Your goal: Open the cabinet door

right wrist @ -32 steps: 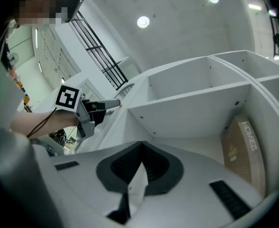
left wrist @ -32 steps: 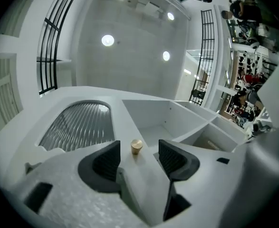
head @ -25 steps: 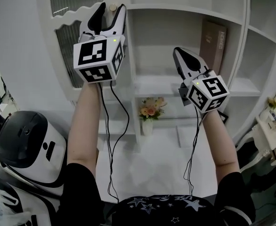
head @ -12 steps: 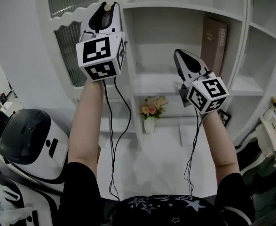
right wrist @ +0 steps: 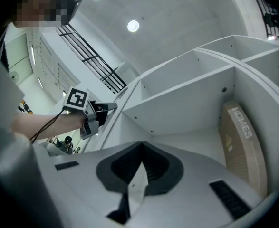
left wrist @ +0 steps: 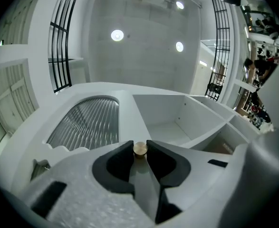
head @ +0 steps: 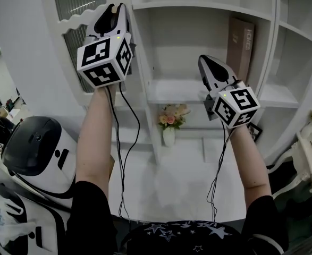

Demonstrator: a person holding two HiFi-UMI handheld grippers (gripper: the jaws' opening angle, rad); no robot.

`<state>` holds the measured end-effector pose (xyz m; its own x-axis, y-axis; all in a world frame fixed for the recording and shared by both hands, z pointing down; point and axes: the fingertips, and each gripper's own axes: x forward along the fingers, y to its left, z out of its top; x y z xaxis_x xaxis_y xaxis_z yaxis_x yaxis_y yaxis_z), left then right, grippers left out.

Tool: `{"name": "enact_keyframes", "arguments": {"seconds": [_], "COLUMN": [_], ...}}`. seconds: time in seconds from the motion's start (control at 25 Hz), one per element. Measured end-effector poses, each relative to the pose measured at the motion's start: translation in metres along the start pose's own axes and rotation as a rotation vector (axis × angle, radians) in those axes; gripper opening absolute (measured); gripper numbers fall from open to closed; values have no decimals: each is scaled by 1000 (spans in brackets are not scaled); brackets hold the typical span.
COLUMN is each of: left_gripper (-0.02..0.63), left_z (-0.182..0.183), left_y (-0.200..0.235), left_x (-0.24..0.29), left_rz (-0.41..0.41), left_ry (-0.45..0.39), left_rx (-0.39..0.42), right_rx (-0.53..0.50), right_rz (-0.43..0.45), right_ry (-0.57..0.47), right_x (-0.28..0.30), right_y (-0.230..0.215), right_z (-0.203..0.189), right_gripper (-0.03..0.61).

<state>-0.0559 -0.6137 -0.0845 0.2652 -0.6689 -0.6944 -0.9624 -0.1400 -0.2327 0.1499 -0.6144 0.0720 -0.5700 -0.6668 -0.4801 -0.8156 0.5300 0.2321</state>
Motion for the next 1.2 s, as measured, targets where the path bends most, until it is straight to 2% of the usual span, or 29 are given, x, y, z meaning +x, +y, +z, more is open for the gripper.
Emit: {"name": "enact_keyframes", "arguments": {"seconds": [0.24, 0.6, 1.0, 1.2], "left_gripper": [91, 91, 91, 91], "left_z": [18, 53, 86, 104], "left_y": [4, 14, 31, 50], "left_x": [-20, -57, -94, -118], "left_rz": [4, -130, -286, -338], "left_ry": [-22, -31, -59, -86], "left_rx": [-74, -230, -320, -377], "right_rx": [21, 1, -39, -66], "right_rz": [27, 15, -59, -76], "right_ry": [2, 20, 4, 6], "right_x": [-2, 1, -3, -7], "right_y": [11, 69, 131, 166], "right_z": [4, 18, 48, 58], "right_gripper": [6, 6, 6, 6]}}
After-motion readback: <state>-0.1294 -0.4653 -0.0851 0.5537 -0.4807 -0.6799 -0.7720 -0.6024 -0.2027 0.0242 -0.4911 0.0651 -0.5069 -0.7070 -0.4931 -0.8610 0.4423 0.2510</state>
